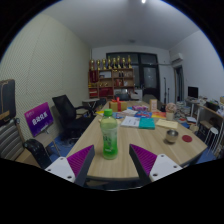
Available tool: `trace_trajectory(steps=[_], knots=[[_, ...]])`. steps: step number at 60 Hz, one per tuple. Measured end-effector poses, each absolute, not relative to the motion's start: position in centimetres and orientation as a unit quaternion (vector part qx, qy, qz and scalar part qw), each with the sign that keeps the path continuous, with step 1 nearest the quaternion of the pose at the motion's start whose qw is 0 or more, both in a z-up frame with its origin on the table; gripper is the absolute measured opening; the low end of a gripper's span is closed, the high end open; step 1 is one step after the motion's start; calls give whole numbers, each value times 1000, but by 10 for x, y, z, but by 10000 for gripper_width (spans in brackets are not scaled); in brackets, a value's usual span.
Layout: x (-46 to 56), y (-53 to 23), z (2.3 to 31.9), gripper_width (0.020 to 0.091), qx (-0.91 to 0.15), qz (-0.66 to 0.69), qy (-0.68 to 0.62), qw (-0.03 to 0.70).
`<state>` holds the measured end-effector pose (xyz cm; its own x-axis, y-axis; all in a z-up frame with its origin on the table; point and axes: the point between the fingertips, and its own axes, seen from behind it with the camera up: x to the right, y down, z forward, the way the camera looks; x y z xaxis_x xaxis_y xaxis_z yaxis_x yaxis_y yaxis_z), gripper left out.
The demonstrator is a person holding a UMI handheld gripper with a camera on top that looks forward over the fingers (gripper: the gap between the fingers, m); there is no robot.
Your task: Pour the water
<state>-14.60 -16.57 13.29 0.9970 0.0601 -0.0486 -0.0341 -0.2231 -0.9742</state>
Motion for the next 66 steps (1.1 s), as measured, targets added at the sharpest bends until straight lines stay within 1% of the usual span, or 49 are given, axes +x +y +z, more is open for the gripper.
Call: trace_trajectory(steps=[4, 5, 6, 12, 13, 20, 25, 26, 30, 32, 35, 41, 42, 44, 45, 51, 53, 54, 57, 60, 66], knots=[[-160, -122, 114, 795, -779, 37, -16, 626], [-148, -122, 105, 792, -777, 36, -20, 628], [-165, -104, 106, 791, -778, 31, -22, 627], [-169, -51, 93, 792, -772, 12, -23, 635], [-157, -53, 88, 795, -771, 12, -21, 636], [-163, -6, 80, 800, -771, 21, -3, 636], [-163, 15, 72, 788, -777, 24, -10, 629], [-163, 18, 71, 777, -779, 23, -13, 626], [-166, 28, 65, 521, -783, 21, -23, 621], [-167, 31, 67, 518, -780, 21, -25, 626], [-168, 33, 68, 494, -773, 16, -36, 633], [-170, 33, 71, 486, -759, 17, -64, 648], [-171, 33, 71, 473, -759, 18, -65, 647], [-176, 32, 70, 481, -762, 23, -63, 644], [-176, 32, 70, 454, -765, 27, -62, 641], [-176, 37, 68, 421, -783, 63, -50, 617], [-174, 37, 77, 424, -784, 82, -44, 614], [-172, 38, 85, 405, -782, 91, -39, 616], [-162, 42, 114, 406, -771, 122, -10, 625], [-145, 51, 147, 404, -755, 170, 41, 632], [-83, 59, 193, 402, -714, 302, 176, 607]])
